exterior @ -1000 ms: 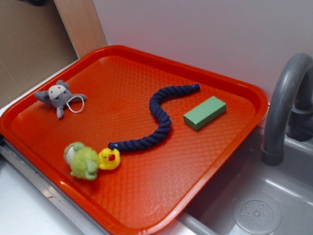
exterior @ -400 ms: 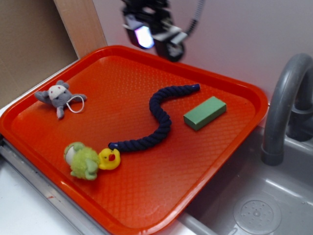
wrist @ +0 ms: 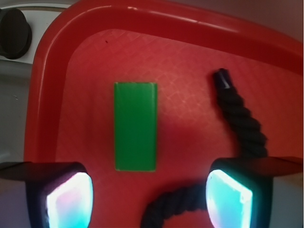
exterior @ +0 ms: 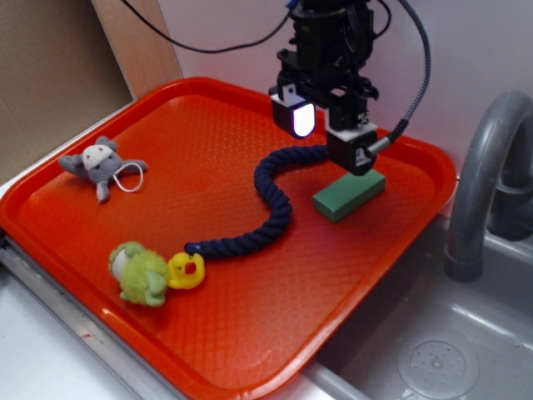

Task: Grab the green block.

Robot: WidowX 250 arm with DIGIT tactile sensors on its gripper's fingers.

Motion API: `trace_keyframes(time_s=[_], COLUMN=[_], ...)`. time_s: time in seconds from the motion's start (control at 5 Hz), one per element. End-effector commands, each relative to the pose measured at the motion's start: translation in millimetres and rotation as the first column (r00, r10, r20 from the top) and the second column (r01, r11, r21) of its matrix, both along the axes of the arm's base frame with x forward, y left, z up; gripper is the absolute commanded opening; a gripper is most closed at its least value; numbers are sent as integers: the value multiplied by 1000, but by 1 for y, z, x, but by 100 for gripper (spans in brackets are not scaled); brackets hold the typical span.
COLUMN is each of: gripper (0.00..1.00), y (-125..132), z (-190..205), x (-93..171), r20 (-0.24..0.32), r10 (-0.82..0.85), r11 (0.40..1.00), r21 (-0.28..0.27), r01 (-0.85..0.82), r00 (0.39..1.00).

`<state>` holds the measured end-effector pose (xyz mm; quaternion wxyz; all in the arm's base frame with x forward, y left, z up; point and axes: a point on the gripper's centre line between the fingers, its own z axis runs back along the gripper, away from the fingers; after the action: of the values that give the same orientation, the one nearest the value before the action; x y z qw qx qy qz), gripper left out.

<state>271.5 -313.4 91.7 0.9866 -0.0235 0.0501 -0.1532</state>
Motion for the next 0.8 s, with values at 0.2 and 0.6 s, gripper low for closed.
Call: trace_keyframes(time_s=[0.2, 0.6], gripper=[100, 100], y=[-10, -13], z=[-38, -67], x=[-3, 0], r20=[-42, -78], r10=[-13, -50], r11=[1000, 998], r21=[-17, 23], r01=[13, 52], r00=[999, 996])
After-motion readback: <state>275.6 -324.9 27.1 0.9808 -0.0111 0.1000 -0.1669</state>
